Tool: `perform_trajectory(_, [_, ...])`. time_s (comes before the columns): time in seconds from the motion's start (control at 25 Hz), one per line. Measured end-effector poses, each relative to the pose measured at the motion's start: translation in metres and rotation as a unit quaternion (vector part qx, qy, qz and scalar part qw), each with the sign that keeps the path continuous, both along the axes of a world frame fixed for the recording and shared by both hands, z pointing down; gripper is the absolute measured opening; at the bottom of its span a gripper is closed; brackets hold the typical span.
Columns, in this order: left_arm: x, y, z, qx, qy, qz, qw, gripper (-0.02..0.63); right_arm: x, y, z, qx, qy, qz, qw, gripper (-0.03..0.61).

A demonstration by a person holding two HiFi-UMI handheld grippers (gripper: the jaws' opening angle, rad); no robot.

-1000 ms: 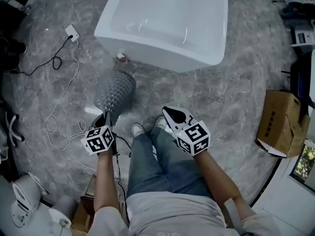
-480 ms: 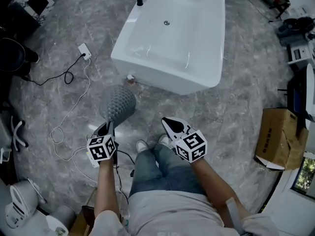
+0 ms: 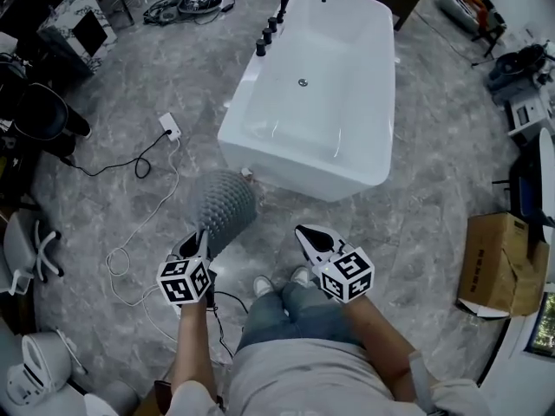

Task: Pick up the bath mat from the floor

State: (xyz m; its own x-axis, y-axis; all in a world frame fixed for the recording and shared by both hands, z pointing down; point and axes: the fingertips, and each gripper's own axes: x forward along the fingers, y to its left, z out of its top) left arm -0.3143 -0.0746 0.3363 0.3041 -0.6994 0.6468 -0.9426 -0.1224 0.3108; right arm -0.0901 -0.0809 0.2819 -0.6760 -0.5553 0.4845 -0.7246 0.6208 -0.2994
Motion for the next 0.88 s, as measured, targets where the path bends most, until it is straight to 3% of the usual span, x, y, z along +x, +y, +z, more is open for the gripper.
perform_trajectory(0.88, [0.025, 0.023, -0.186, 0.100, 0.019, 0.006, 0.9948, 0.037, 0.005, 0.012, -0.167, 0.104, -0.045, -0.004, 0.994, 0.026])
